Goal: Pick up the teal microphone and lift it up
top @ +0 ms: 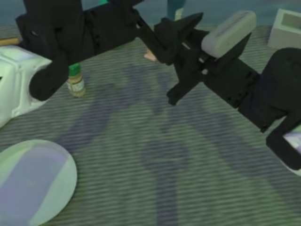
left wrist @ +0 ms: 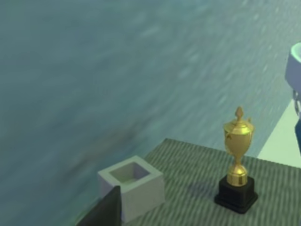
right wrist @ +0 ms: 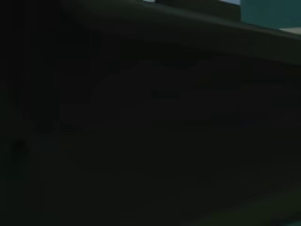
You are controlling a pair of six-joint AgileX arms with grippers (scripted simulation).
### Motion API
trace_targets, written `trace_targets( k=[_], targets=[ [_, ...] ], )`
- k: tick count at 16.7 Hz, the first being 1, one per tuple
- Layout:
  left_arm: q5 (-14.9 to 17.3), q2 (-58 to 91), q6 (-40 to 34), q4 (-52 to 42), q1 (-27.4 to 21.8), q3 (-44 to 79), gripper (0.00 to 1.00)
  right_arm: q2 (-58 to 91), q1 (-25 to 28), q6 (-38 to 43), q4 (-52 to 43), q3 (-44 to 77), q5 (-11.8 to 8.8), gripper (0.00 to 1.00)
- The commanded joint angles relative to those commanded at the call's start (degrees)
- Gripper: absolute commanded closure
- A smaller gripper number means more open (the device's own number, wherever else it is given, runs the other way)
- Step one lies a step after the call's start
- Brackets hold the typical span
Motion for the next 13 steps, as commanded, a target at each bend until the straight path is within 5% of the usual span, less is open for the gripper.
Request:
trace_targets(
  k=[10,13],
  targets=[
    [0.0,0.0,0.0,0.0,0.0,0.0,0.98,0.0,0.0,0.0,0.0,0.0,0.0,1.0],
    [0.0,0.0,0.0,0.0,0.0,0.0,1.0,0.0,0.0,0.0,0.0,0.0,0.0,1.0]
  ],
)
